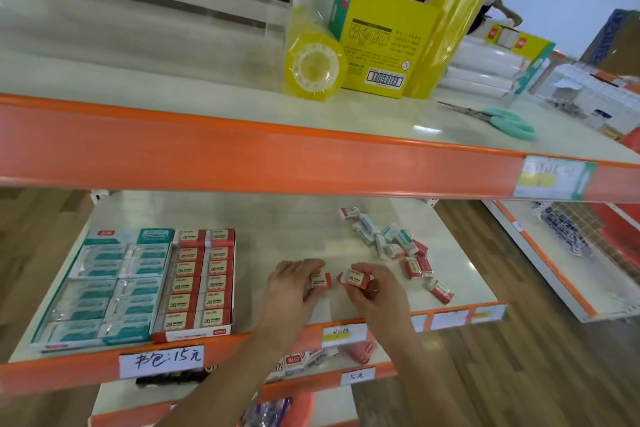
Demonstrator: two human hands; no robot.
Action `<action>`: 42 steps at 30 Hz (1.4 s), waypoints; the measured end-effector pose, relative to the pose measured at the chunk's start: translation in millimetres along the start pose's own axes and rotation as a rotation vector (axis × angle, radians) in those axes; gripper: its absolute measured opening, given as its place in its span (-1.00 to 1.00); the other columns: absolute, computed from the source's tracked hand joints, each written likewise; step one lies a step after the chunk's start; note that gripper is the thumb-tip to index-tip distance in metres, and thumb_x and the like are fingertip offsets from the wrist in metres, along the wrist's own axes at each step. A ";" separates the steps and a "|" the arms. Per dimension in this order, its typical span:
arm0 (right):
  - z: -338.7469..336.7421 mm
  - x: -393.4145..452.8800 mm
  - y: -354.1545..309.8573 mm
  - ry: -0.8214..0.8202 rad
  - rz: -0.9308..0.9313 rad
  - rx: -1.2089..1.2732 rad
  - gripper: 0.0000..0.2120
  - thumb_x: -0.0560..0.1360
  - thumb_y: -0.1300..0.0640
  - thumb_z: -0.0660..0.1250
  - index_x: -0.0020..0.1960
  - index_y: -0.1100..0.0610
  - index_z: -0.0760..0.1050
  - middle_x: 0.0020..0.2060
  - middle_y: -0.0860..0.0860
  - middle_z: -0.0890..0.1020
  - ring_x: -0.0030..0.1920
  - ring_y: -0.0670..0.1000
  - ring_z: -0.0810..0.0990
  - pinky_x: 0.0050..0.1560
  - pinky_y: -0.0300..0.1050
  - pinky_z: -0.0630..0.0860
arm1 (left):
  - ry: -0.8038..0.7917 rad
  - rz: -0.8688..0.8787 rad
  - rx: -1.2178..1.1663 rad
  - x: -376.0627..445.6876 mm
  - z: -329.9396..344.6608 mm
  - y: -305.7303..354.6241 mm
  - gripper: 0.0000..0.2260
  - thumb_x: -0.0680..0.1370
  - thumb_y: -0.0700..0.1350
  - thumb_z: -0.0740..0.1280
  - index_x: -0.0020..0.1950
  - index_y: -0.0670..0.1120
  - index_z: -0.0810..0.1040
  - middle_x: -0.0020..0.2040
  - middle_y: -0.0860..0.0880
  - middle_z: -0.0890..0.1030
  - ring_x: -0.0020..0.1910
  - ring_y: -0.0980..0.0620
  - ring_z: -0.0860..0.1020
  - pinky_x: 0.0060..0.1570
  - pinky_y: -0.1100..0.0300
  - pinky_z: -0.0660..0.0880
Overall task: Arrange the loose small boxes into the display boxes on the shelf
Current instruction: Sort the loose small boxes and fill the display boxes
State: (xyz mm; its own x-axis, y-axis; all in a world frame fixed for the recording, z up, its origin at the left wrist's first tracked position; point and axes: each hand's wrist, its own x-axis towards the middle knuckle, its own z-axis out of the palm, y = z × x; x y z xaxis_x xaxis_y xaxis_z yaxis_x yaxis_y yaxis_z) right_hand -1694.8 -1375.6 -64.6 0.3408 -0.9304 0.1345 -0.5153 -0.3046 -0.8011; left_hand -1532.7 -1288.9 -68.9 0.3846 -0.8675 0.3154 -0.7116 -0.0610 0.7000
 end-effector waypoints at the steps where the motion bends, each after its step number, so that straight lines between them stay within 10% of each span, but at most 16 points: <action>1: 1.8 -1.3 -3.9 0.020 -0.025 0.005 -0.71 0.40 0.13 0.51 -0.02 -0.20 0.54 -0.07 -0.13 0.60 -0.21 -0.15 0.60 -0.22 -0.39 0.48 | -0.012 0.005 -0.005 0.2 -2.0 0.5 -0.69 0.46 -0.05 0.42 0.20 0.04 0.54 0.03 0.10 0.62 0.10 0.08 0.49 -0.02 0.27 0.40; 21: 112.3 10.1 -107.7 -0.317 -0.269 -0.073 -0.77 0.43 0.03 0.47 0.07 -0.10 0.56 -0.06 -0.19 0.51 -0.08 -0.24 0.53 -0.05 -0.36 0.45 | 0.137 -0.134 0.218 -13.0 -131.4 -73.5 -0.71 0.46 -0.27 0.33 0.16 -0.08 0.58 0.03 -0.06 0.62 0.08 -0.08 0.51 0.01 0.06 0.48; 34: 155.1 22.6 -127.4 -0.238 -0.348 -0.270 -0.89 0.43 0.05 0.44 -0.07 0.02 0.56 -0.01 -0.13 0.50 0.00 -0.11 0.51 -0.02 -0.22 0.49 | 0.128 -0.163 0.414 -1.3 -148.7 -90.7 -0.89 0.48 -0.15 0.38 -0.04 -0.05 0.68 0.02 0.02 0.58 0.13 -0.01 0.43 0.01 0.08 0.48; 42: 157.4 15.1 -117.5 -0.212 -0.296 -0.101 -0.73 0.45 0.09 0.42 0.13 -0.02 0.50 0.06 -0.16 0.46 -0.06 -0.14 0.52 -0.05 -0.27 0.50 | 0.161 -0.153 0.418 -0.4 -131.7 -73.7 -0.67 0.36 -0.29 0.40 0.07 -0.01 0.61 0.08 0.02 0.54 0.16 -0.05 0.43 0.02 0.07 0.45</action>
State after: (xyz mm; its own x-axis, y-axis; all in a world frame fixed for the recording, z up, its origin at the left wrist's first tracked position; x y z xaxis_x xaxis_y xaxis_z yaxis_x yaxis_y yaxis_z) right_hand -1505.3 -1321.8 -60.3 0.6364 -0.7396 0.2192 -0.4416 -0.5823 -0.6826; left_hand -1402.9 -1219.1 -36.3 0.5664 -0.7473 0.3475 -0.8027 -0.4045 0.4383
